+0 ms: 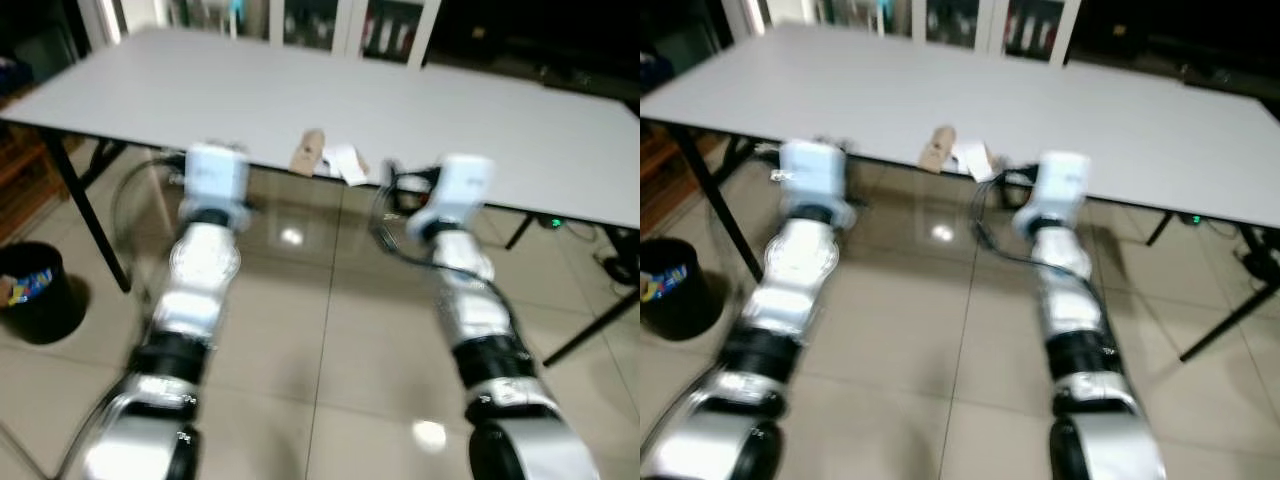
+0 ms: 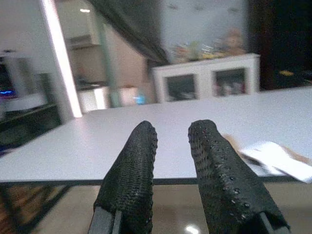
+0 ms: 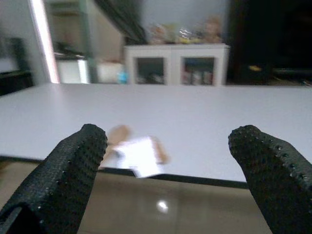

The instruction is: Picking trash to rubbish bin

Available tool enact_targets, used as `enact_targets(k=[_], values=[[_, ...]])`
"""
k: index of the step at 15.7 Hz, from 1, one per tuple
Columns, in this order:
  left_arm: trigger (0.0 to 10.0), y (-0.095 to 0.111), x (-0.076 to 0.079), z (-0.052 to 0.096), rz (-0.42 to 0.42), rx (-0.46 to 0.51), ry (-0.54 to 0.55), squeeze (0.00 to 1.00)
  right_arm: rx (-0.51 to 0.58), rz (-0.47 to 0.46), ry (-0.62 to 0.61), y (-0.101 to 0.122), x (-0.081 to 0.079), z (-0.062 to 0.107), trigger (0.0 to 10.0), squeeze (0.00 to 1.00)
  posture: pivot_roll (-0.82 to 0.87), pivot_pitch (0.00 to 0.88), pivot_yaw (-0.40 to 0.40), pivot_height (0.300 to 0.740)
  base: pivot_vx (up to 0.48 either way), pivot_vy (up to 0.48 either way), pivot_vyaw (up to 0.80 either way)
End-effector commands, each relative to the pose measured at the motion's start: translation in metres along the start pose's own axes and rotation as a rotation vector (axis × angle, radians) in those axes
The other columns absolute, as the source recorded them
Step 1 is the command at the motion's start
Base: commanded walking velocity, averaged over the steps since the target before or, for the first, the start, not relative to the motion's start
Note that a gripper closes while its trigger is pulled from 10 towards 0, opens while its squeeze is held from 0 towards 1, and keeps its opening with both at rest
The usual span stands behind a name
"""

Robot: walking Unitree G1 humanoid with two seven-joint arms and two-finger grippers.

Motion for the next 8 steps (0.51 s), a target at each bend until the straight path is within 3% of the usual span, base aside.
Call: enact_targets(k=[1, 8], values=[[10.0, 0.0049, -0.0076, -0.0011, -0.021, 0.008, 0.011, 0.00, 0.009, -0.015, 0.016, 0.0050, -0.0075, -0.0011, 10.0, 0.00, -0.01, 0.000, -0.122, 0.740, 0.480, 0.000, 0.00], [10.0, 0.0078, -0.0070, -0.0029, -0.025, -0.004, 0.013, 0.00, 0.003, -0.017, 0.035, 0.0079, -0.0107, -0.0014, 10.0, 0.00, -0.01, 0.007, -0.127, 0.740, 0.480, 0.000, 0.00]])
Point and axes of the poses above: a point about 5 cm out from each wrist's last joint towards the gripper, its own z axis pointing back from the gripper into the wrist, its own y axis along the axis of the wrist's last joint, x = y × z, the point moved 3 cm from there along -z, pointing out of the wrist towards the gripper, and after that the axes turned 11 degrees about z, right-handed, at the moved point
